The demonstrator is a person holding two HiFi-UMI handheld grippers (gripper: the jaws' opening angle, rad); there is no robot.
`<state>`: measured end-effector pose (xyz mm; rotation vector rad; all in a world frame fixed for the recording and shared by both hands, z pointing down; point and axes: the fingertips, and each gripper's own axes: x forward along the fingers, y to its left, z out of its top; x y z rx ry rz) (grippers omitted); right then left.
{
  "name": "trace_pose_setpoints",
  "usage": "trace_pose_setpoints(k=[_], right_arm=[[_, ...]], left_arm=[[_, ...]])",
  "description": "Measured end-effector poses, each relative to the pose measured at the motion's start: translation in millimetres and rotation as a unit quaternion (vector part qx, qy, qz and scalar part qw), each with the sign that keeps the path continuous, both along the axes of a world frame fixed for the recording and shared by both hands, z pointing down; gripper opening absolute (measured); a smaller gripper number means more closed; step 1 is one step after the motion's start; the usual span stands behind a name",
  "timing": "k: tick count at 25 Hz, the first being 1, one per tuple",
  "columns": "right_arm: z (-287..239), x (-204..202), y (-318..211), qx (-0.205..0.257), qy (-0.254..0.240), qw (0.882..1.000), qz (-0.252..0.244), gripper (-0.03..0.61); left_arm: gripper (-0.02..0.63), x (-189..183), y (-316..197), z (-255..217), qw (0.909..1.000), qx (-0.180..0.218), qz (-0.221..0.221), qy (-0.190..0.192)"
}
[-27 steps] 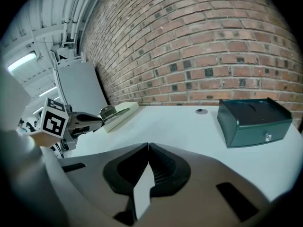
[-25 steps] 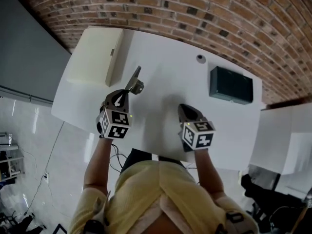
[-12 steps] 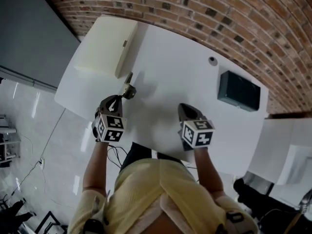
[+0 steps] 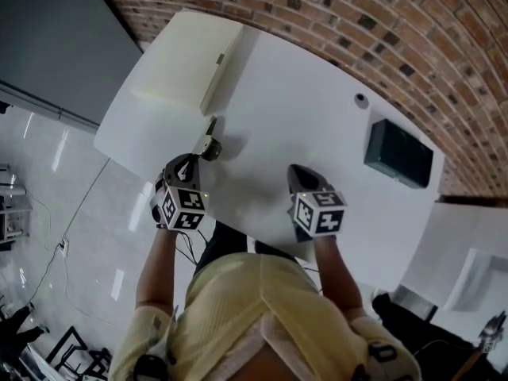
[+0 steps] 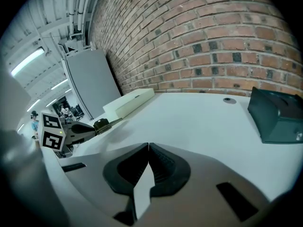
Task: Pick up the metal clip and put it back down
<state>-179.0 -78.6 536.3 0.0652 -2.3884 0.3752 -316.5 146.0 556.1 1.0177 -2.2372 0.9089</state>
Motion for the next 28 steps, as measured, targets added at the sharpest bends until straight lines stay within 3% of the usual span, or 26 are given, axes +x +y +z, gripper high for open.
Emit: trace_pose_setpoints(k=[9,28], right_arm=[[8.0,-5.7,13.8,-0.002,0.013,1.000,-0.015,0.005],[5.8,-3.1,15.3,-0.002,0.012,1.000,-0.015,0.005]], left_arm=[[0.015,-2.9,16.2,8.7,0.9996,-0.013,-0.003,-0.025],[0.025,7.0,14.7,23.7,0.9996,-0.024,0.012,-0.008]])
